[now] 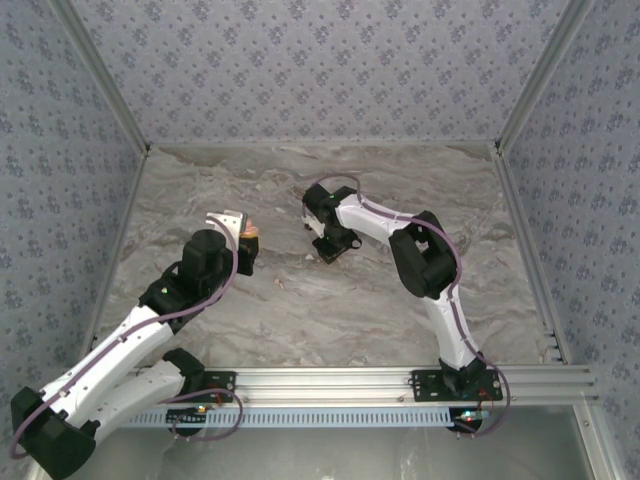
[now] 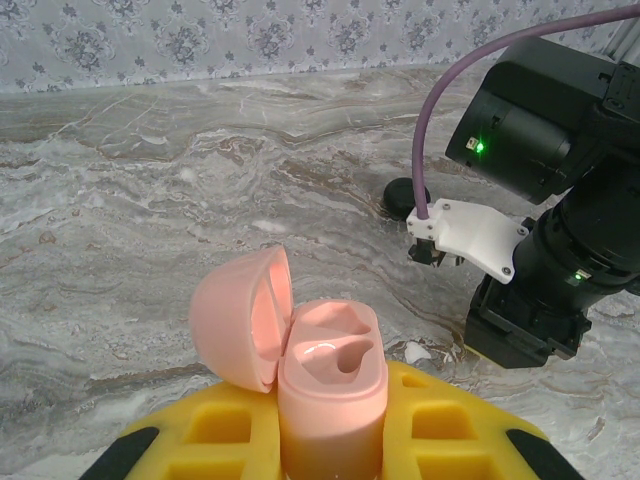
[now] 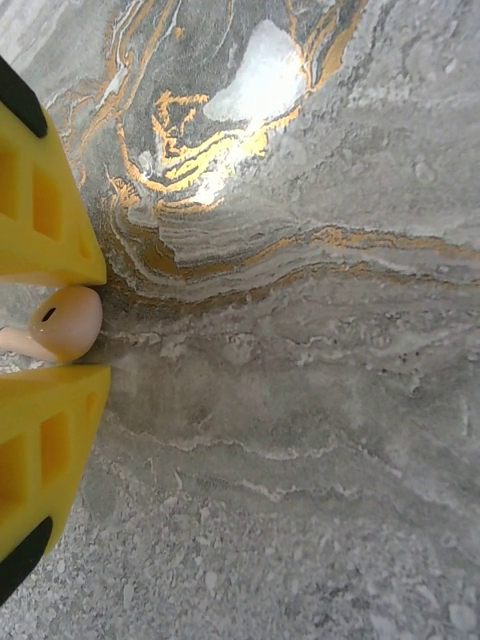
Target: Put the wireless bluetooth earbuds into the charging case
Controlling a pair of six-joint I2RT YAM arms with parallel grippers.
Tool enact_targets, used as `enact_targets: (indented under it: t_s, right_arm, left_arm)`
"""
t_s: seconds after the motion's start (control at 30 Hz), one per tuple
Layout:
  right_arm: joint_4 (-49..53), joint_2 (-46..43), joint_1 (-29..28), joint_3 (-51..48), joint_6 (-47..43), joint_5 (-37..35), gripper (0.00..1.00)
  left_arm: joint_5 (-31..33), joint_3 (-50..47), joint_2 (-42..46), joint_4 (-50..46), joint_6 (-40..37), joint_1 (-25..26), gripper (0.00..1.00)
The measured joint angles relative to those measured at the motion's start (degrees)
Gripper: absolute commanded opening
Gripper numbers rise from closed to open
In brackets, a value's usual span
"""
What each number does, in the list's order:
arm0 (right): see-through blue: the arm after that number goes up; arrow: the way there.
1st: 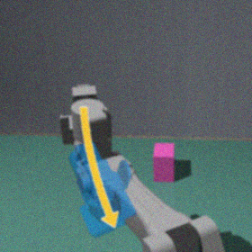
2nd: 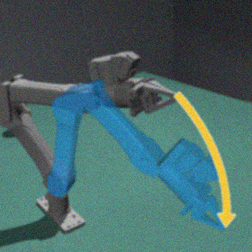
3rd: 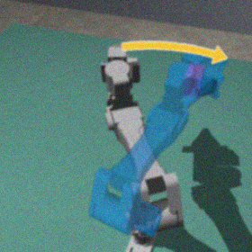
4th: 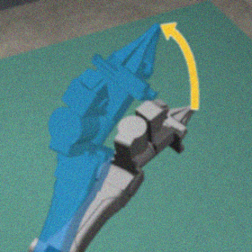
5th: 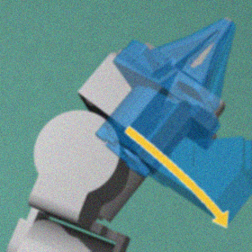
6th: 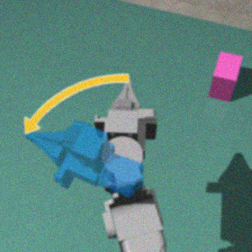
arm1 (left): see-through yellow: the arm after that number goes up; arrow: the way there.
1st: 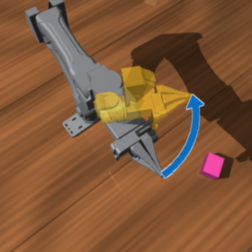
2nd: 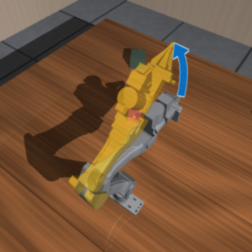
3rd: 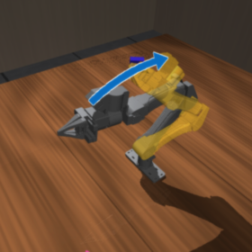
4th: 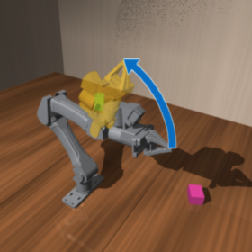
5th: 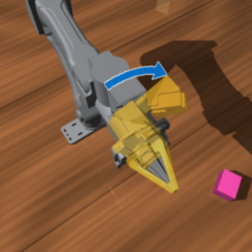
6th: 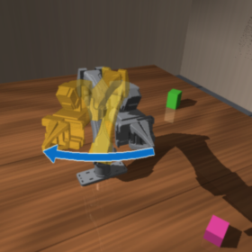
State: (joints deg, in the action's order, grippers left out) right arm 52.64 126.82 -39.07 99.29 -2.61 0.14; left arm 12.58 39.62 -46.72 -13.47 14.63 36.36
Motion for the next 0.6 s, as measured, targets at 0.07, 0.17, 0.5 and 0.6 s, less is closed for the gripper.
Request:
enact_targets:
  t_s: [0.07,0.17,0.5,0.6]
  right_arm:
    - [-0.09,0.00,0.13,-0.02,0.31,0.07,0.25]
    - [-0.72,-0.31,0.52,-0.57,0.98,0.63,0.25]
    - [-10.67,-7.45,4.11,-12.15,4.33,7.19,0.22]
    - [-13.18,-9.90,5.70,-16.11,5.90,8.90,0.21]
  left_arm:
    - [-0.26,0.00,0.00,0.00,0.00,0.00,0.18]
    - [-1.25,0.00,-0.13,0.07,0.11,0.00,0.18]
    - [-9.46,-2.10,-7.37,8.31,4.24,-0.35,0.20]
    - [-13.05,-3.32,-12.11,11.54,6.16,-1.05,0.20]
